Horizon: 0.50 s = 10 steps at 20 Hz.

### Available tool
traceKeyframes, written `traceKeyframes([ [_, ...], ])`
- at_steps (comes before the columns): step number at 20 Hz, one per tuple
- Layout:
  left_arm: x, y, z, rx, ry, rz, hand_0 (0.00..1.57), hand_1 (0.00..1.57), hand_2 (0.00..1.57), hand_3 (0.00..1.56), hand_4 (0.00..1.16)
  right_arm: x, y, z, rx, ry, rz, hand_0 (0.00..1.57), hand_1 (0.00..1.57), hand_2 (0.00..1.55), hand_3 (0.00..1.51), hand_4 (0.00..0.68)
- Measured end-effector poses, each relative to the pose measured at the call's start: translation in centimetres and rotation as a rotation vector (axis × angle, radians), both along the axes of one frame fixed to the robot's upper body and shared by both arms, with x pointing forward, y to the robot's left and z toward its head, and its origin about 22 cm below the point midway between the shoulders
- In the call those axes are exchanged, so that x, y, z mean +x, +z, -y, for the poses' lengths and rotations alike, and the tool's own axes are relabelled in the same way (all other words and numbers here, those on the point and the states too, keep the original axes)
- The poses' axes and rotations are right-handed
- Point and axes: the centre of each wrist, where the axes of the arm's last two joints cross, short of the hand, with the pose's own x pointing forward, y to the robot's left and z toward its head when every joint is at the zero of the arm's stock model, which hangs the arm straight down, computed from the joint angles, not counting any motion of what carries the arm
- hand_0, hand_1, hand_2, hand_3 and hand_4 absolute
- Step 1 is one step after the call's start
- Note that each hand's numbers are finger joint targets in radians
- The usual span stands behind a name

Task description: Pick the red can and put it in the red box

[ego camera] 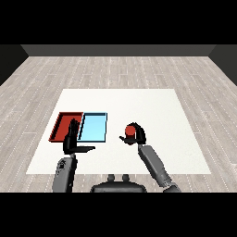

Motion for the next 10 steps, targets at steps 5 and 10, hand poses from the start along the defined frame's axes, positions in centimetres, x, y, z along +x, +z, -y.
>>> traceKeyframes([
  [5, 0.9, -0.3, 1.5, 0.031, -0.041, -0.016, 0.0, 0.0, 0.0, 0.0, 0.0, -0.4, 1.8, -0.6, 0.008, 0.011, 0.057, 1.44, 1.44, 1.45, 1.41, 0.649],
  [10, 2.0, 0.9, 4.7, 0.027, -0.105, -0.043, 0.0, 0.0, 0.0, 0.0, 0.0, -0.3, 3.5, -0.8, 0.023, 0.011, 0.09, 1.42, 1.42, 1.44, 1.42, 0.65],
])
